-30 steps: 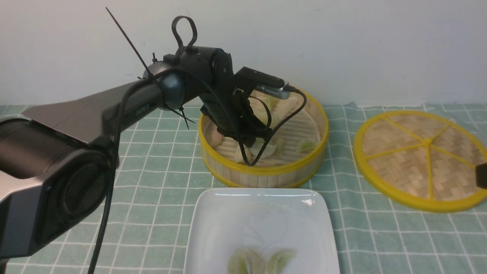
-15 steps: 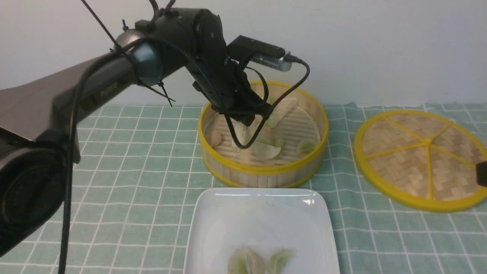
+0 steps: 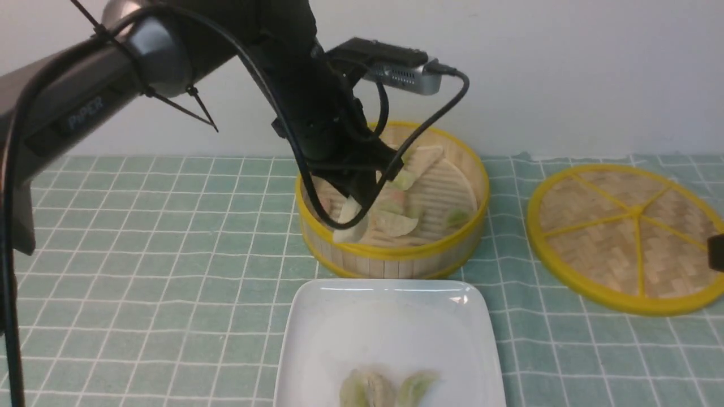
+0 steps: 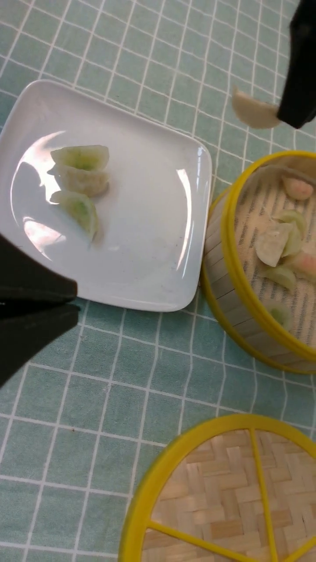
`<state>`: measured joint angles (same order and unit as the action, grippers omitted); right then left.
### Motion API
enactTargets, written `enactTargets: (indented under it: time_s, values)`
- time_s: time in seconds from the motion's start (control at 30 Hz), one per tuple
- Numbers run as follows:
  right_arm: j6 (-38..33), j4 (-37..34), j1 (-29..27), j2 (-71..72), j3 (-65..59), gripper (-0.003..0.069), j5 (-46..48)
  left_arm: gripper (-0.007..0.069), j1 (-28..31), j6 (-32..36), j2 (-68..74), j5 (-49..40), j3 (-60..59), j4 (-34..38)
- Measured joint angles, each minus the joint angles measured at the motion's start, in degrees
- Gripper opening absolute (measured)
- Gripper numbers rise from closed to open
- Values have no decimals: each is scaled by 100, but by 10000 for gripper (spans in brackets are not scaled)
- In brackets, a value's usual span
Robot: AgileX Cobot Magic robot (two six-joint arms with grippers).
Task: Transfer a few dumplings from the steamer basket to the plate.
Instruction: Use the left arm to put the dumpling into the plate, then use the right arm to grab a dumpling from inside the steamer
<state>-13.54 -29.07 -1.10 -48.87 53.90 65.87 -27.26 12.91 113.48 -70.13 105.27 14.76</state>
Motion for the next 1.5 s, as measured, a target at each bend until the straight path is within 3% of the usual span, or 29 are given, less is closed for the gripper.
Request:
enactTargets:
  time_s: [0.2,0.4,0.5,0.53,0.67,0.77,0.8,0.83,0.87,0.97,1.1,1.27,1.5]
  values:
    - [-43,0,0,0,0,-13,0,108,-388,-95,104,499,-1144,24]
    - [-181,0,0,-11,0,-13,-50,64,-495,-113,487,835,-1328,37]
    - [-447,-68,0,-146,107,-13,23,145,-495,-123,612,878,-1340,37]
    - [-544,-150,0,-265,253,-13,111,213,-495,-123,633,835,-1343,37]
    - [-865,-360,29,-907,883,-13,381,342,-495,-187,627,232,-1035,-19]
    - [-997,-351,259,-1387,1331,-13,394,285,-431,-379,382,139,-958,-177]
    - [-1011,-303,492,-1615,1552,-13,369,211,-350,-494,124,118,-946,-286]
    - [-1011,-291,529,-1654,1552,-13,360,211,-350,-510,83,118,-946,-293]
    - [-1035,-169,889,-2012,1834,-11,238,97,-172,-608,-341,114,-953,-380]
    - [-1034,119,1411,-2628,2191,-8,8,14,123,-713,-1071,100,-1131,-401]
    - [-764,585,1977,-3510,2675,14,-254,-6,549,-769,-1953,79,-1770,-410]
    - [-398,1015,2304,-4638,3252,103,-565,-6,915,-874,-2938,412,-2927,-410]
    - [-999,1188,2688,-6337,4284,345,-966,-6,1026,-914,-4054,659,-4239,-405]
